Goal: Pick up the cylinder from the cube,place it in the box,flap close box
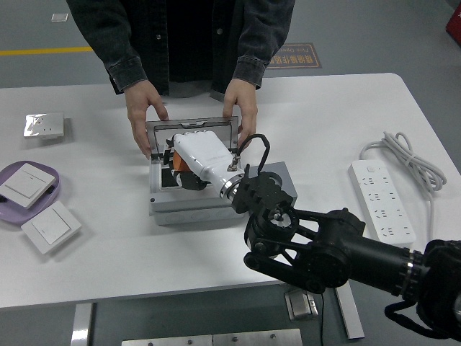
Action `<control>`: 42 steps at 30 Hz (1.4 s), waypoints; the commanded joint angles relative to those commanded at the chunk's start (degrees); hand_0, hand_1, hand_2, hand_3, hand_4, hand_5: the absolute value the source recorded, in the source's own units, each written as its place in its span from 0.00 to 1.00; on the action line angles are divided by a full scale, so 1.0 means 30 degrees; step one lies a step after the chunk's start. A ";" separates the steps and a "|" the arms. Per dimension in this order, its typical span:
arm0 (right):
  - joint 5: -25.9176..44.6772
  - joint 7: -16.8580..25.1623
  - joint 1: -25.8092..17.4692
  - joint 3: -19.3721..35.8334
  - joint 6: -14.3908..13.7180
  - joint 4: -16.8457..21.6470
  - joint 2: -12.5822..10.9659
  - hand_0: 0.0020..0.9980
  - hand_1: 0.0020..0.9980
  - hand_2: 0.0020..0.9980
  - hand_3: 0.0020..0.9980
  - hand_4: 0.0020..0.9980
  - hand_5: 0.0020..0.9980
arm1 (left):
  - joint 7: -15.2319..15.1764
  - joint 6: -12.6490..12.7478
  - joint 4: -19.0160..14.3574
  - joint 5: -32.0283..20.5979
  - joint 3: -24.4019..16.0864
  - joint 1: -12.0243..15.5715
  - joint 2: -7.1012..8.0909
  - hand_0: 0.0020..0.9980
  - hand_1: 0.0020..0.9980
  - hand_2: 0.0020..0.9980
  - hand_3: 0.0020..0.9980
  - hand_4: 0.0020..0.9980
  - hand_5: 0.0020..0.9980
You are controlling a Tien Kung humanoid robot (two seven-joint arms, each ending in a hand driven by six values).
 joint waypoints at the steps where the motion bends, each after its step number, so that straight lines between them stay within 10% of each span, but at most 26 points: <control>1: 0.0168 0.0169 -0.0014 0.0008 -0.0007 -0.0114 0.0018 0.02 0.13 0.24 0.20 0.00 0.00 | 0.0007 0.0003 -0.0001 0.0018 -0.0009 0.0003 0.0003 0.61 0.62 0.59 0.61 0.69 0.23; 3: 0.0357 0.0409 -0.0043 0.0069 0.0087 -0.0325 0.0025 0.21 0.21 0.34 0.30 0.00 0.00 | 0.0008 0.0011 0.0001 0.0026 -0.0011 0.0011 -0.0004 0.61 0.62 0.59 0.61 0.69 0.23; 8: 0.0394 0.0760 -0.0105 0.0259 0.0721 -0.0593 -0.0027 0.21 0.21 0.34 0.30 0.00 0.00 | 0.0011 0.0019 0.0001 0.0039 0.0001 0.0025 -0.0046 0.61 0.62 0.59 0.61 0.69 0.23; 9: 0.0369 0.0814 -0.0114 0.0272 0.0797 -0.0604 -0.0036 0.62 0.53 0.55 0.58 0.52 0.00 | 0.0000 0.0020 0.0000 0.0023 0.0017 0.0019 -0.0046 0.61 0.62 0.59 0.61 0.69 0.23; 14: 0.0152 0.0865 -0.0139 0.0207 0.1071 -0.0670 -0.0033 0.62 0.53 0.55 0.58 0.52 0.00 | -0.0080 0.0021 -0.0006 -0.0086 0.0129 -0.0022 -0.0016 0.61 0.62 0.59 0.61 0.69 0.23; 15: 0.0116 0.0866 -0.0140 0.0194 0.1097 -0.0672 -0.0037 0.82 0.68 0.67 0.68 0.86 0.36 | -0.0093 0.0020 -0.0008 -0.0106 0.0146 -0.0023 -0.0012 0.61 0.62 0.59 0.61 0.69 0.23; 31: 0.0974 0.1087 -0.0279 0.0309 0.1002 -0.0611 -0.0263 0.87 0.72 0.70 0.77 0.98 0.35 | -0.0257 0.0006 -0.0046 -0.0386 0.0470 -0.0030 -0.0042 0.61 0.62 0.59 0.61 0.68 0.23; 42: 0.7998 0.3297 -0.0732 0.0659 -0.0423 0.2936 -0.2715 0.87 0.71 0.70 0.77 1.00 0.37 | -0.0367 0.0023 -0.0054 -0.0629 0.0695 -0.0043 -0.0097 0.61 0.62 0.59 0.61 0.68 0.23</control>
